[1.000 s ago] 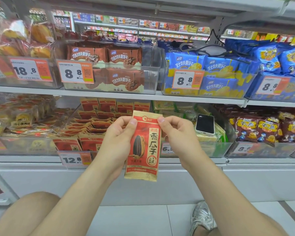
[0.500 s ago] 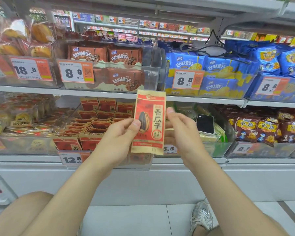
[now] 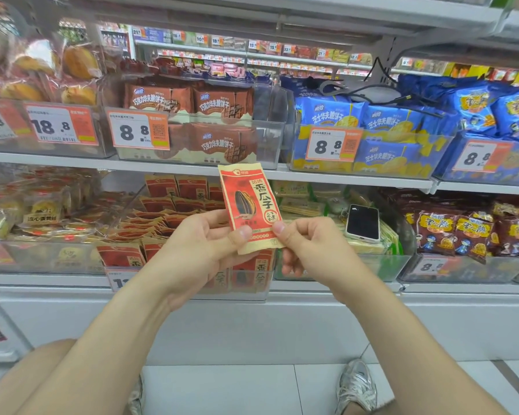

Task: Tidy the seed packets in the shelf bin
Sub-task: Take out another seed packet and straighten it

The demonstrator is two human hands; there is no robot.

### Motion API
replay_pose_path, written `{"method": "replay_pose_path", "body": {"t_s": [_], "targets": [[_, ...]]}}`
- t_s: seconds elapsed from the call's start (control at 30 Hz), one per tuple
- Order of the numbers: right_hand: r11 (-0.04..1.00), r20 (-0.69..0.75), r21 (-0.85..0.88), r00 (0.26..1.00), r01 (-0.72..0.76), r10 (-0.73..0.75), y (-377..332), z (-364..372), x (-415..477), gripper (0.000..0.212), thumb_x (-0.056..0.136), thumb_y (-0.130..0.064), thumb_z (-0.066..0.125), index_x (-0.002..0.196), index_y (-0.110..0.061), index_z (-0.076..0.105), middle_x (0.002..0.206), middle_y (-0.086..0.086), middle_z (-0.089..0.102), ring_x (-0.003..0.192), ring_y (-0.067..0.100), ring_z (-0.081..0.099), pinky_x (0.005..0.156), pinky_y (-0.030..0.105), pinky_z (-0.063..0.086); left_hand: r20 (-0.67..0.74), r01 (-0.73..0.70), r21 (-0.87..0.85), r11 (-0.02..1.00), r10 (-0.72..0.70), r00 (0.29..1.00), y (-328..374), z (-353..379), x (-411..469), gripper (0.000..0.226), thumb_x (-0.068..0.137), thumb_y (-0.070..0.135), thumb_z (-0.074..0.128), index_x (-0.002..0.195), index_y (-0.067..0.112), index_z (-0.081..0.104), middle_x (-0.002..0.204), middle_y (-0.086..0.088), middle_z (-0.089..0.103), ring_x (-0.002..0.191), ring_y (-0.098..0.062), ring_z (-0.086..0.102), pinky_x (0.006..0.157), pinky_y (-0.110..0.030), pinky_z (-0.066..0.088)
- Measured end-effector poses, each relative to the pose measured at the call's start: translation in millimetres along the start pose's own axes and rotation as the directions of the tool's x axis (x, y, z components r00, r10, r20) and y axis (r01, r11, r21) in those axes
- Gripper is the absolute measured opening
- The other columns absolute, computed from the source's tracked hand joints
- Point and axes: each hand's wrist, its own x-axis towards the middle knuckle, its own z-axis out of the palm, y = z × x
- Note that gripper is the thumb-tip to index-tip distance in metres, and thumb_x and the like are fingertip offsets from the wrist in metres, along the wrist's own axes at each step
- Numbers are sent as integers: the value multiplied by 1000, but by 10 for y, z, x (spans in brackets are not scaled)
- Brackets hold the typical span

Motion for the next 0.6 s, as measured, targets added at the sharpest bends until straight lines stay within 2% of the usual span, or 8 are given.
{"method": "replay_pose_path", "body": {"t_s": [0.13,0.2,0.27,0.37,0.43,0.5,0.57,0.6], "targets": [[998,21,-48,999,28,-27,2,34,-2,35,108,-34,62,82,-10,60,58,1,61,60,22,69,57,35,46,-20,18,42,999,-17,1000,-28,-19,9,40,100,-10,63,138,4,62,121,-17,79,116,-30,77,96,-37,63],[998,78,-34,995,61,-58,8,13,8,33,108,-28,62,81,-12,55,59,-1,60,66,22,76,57,36,48,-59,22,56,998,-19,998,-62,-12,31,40,100,-13,62,137,3,62,118,-17,80,112,-30,78,92,-37,65],[997,148,-9,986,83,-81,8,-53,9,31,107,-25,63,80,-12,54,61,-2,63,77,29,80,61,37,55,-65,24,86,996,-19,998,-80,-9,33,39,100,-14,61,135,3,63,116,-15,81,110,-30,79,89,-36,66],[994,223,-74,973,80,-61,36,-155,16,26,100,-26,74,84,-7,67,75,6,77,90,43,78,81,52,64,-29,22,229,973,-15,999,-64,-37,17,38,103,-13,58,131,10,68,113,-9,82,106,-24,80,83,-30,66],[979,222,-178,973,104,-63,68,-193,22,21,91,-28,85,105,-14,78,94,4,83,95,34,78,92,55,63,-7,15,393,920,-13,1000,-40,-74,3,40,104,-13,57,127,17,70,108,-3,84,100,-18,81,73,-22,63],[974,138,-169,982,150,-127,60,-206,40,52,87,-28,90,133,-28,66,108,-3,82,98,18,79,94,50,63,5,-1,553,833,-2,1000,-48,-110,12,44,103,-14,56,126,21,71,105,3,84,96,-12,81,69,-19,61],[974,9,-52,976,219,-219,14,-242,38,76,87,-22,89,149,-37,47,115,-2,80,102,16,79,92,44,64,7,-24,684,729,27,1000,-100,-119,49,48,102,-12,58,130,26,70,109,11,83,101,-6,79,86,-27,65],[967,-23,7,966,256,-256,-7,-267,40,80,89,-18,87,151,-41,42,117,0,79,103,18,78,91,42,65,7,-37,734,678,47,999,-129,-120,68,50,102,-9,60,133,29,69,112,15,81,106,-3,77,97,-31,63]]}}
